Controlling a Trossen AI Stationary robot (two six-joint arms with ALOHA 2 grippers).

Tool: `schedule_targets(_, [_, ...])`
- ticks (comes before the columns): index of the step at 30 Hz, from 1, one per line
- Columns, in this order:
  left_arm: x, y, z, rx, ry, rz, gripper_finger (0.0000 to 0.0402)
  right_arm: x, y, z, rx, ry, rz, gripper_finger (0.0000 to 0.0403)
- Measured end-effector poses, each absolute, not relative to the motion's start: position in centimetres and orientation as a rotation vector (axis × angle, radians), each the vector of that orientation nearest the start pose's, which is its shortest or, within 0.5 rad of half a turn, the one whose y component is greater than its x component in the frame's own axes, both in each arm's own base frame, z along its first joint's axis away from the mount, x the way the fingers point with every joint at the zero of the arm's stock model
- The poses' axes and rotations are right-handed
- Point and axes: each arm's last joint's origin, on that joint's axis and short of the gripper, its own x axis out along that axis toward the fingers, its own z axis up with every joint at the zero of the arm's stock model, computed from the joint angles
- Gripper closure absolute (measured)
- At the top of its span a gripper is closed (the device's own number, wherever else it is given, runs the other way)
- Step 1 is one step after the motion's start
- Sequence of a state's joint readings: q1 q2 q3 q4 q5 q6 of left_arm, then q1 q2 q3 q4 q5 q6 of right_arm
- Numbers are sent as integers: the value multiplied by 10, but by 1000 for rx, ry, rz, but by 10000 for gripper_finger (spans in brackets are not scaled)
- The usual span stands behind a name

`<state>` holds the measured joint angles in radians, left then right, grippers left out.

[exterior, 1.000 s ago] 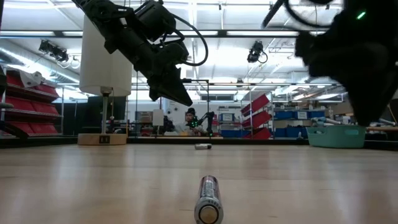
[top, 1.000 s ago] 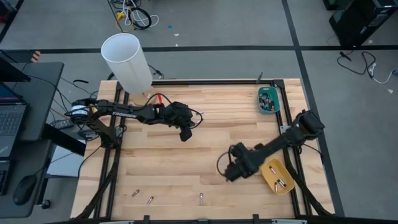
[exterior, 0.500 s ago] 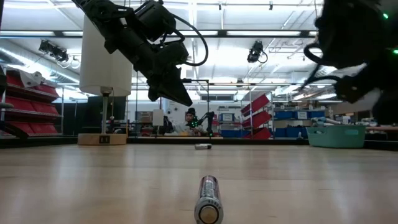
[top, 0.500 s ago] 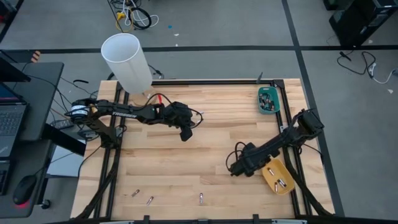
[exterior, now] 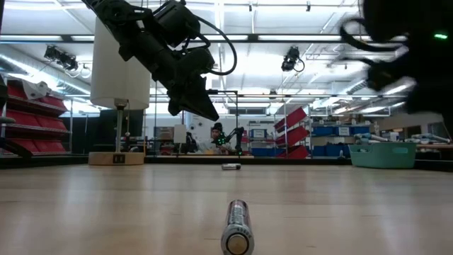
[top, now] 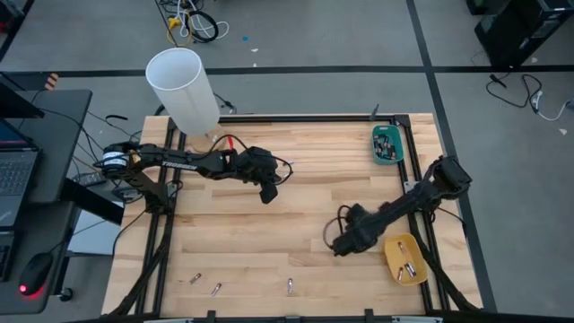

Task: Sort batteries
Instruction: Put the silver battery into the yellow bin

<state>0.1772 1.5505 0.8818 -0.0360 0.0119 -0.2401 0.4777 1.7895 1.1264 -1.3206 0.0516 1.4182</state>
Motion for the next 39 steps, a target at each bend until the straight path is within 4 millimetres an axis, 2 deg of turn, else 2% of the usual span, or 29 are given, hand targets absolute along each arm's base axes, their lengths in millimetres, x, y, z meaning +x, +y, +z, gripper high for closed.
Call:
schedule_targets(3, [312, 56, 201, -298, 686, 244, 371, 263, 110, 171, 459, 1428, -911, 353])
schedule_targets(6, [311, 59, 214, -318, 725, 231, 371, 289, 85, 167, 538, 1267, -881, 355])
schedule_targets(9, [308, 67, 233, -327, 782, 259, 371, 311, 49, 161, 641, 1161, -841, 354])
schedule_targets(13, [301, 75, 250, -253, 853, 251, 371, 335, -9, 164, 727, 980, -809, 350])
schedule_targets(18, [283, 73, 262, -179, 985, 229, 371, 347, -73, 174, 618, 836, -681, 348])
schedule_targets(24, [260, 67, 271, -242, 1078, 272, 371, 334, -130, 174, 527, 857, -617, 351])
schedule_targets(32, [254, 65, 269, -314, 1133, 320, 371, 322, -167, 179, 341, 888, -439, 345])
schedule_targets(36, [254, 65, 268, -341, 1137, 339, 371, 325, -168, 185, 207, 888, -341, 343])
schedule_targets(39, [254, 66, 269, -331, 1131, 355, 371, 340, -170, 188, 163, 876, -245, 346])
